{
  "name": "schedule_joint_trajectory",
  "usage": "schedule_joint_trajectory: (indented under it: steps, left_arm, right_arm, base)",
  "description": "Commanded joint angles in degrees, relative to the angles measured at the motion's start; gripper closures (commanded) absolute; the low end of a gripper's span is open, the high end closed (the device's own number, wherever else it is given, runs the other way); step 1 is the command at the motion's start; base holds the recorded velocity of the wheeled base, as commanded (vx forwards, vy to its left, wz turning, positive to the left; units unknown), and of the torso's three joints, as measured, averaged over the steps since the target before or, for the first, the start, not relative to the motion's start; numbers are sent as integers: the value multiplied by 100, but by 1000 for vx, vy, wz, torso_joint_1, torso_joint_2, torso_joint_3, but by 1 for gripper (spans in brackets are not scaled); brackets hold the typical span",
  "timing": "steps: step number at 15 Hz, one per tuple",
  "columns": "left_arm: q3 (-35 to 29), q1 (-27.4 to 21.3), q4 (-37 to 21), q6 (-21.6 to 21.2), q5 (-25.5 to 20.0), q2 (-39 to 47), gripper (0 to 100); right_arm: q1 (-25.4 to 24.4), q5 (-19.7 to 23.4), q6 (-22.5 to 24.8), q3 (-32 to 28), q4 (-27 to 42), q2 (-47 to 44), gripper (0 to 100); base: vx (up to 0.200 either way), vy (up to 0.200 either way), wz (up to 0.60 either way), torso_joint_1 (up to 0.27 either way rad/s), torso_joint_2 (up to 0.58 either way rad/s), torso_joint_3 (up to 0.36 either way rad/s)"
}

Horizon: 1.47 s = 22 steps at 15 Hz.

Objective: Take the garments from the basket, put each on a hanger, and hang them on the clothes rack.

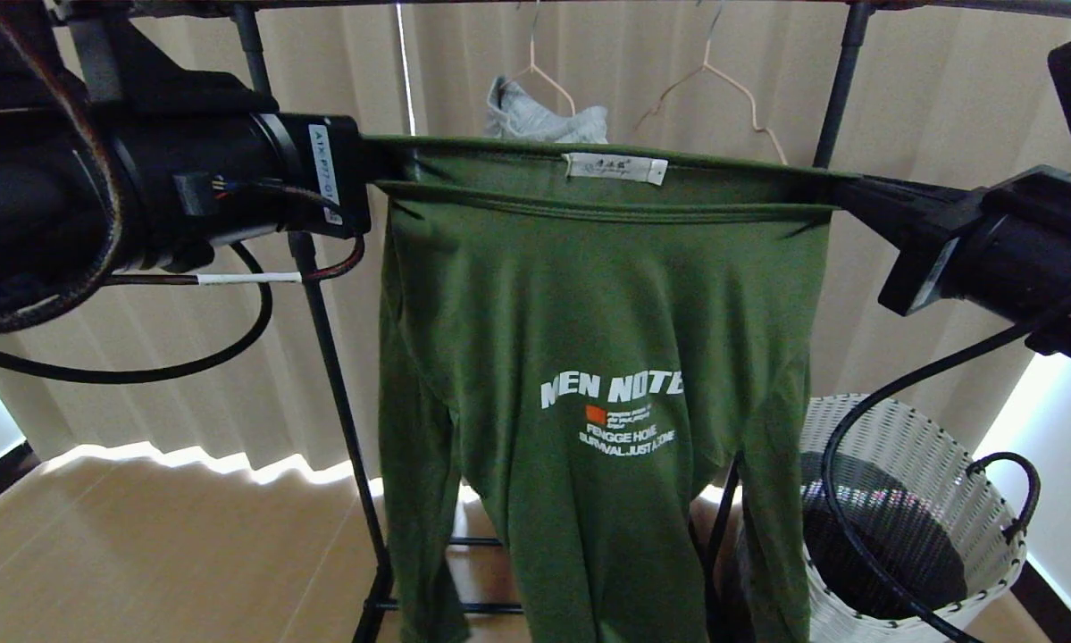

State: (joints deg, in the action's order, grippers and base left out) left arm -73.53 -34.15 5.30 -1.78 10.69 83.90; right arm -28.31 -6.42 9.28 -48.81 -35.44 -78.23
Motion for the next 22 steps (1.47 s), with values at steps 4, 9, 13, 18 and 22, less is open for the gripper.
schedule_joint_trajectory:
  steps: [4, 9, 13, 18, 22]
  left_arm:
    - [-293, -268, -275, 73, 566, 197, 100]
    - [-214, -268, -223, 73, 504, 39, 100]
    - [401, -286, -249, 37, 381, -506, 100]
    - [929, -286, -258, -174, -410, -1007, 100]
    - [1227, -602, -258, -253, -428, -1332, 100]
  right_arm:
    - [9, -17, 4, -58, -7, -325, 100]
    - [27, -17, -5, -401, -68, -624, 100]
    - [27, 27, -40, -893, -68, -984, 100]
    - [27, 45, -66, -1684, -192, -1810, 100]
    - [27, 106, -49, -2018, -578, -2276, 100]
  base:
    - [0, 0, 0, 0, 0, 0]
    - [0, 0, 0, 0, 0, 0]
    - [0, 0, 0, 0, 0, 0]
    - [0, 0, 0, 0, 0, 0]
    - [0, 0, 0, 0, 0, 0]
